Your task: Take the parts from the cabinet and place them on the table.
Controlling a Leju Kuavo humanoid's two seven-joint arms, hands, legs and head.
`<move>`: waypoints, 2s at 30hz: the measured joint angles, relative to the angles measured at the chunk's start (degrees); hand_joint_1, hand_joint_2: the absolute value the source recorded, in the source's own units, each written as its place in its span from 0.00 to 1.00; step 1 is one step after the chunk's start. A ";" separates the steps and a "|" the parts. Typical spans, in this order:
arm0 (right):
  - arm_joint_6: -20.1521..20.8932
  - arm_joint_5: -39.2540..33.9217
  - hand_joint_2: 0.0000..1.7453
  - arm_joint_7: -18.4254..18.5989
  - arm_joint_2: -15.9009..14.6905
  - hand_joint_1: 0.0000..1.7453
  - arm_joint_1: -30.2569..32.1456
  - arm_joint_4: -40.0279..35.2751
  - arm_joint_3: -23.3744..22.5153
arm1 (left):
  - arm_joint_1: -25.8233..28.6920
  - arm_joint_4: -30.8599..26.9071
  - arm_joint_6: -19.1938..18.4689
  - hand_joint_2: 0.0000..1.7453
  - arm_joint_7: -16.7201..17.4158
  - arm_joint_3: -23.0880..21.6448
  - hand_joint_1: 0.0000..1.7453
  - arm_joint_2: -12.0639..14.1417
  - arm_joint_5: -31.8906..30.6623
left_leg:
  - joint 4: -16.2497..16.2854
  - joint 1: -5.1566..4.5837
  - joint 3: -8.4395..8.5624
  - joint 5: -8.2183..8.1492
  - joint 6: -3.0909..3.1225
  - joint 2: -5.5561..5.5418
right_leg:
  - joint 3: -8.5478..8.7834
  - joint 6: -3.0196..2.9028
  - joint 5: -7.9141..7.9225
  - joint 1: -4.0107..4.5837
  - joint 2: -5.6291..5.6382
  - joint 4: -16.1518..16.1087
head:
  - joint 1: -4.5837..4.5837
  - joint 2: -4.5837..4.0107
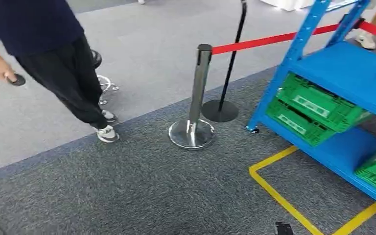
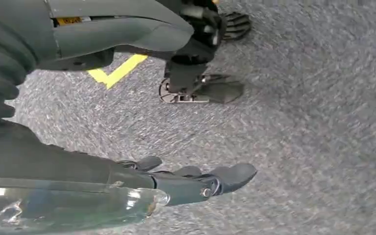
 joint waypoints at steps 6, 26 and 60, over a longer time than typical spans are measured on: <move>-0.63 -0.48 1.00 1.11 -0.04 0.00 2.20 0.00 -0.07 | 0.35 0.20 0.28 1.00 0.00 0.06 1.00 -0.50 -0.83 | 0.10 -0.61 -0.05 -0.11 0.81 -4.99 | -9.09 -0.75 -4.12 0.05 4.64 15.57 | 0.28 0.00; -1.35 1.49 1.00 3.78 -0.04 0.00 3.49 -0.02 -0.04 | 1.71 1.03 -0.33 1.00 0.02 0.59 1.00 -2.90 -0.57 | -0.21 -1.00 0.72 -0.63 -0.94 2.30 | -1.98 -2.37 2.56 1.17 -0.31 -0.52 | 0.02 0.00; -1.31 0.63 1.00 2.06 -0.83 0.00 2.89 -0.09 -0.33 | -2.88 3.89 -0.85 1.00 0.00 1.25 1.00 -2.93 0.26 | -0.13 -1.36 0.33 -0.25 0.73 1.19 | -1.84 -1.60 2.15 1.18 -2.95 0.20 | -0.05 0.00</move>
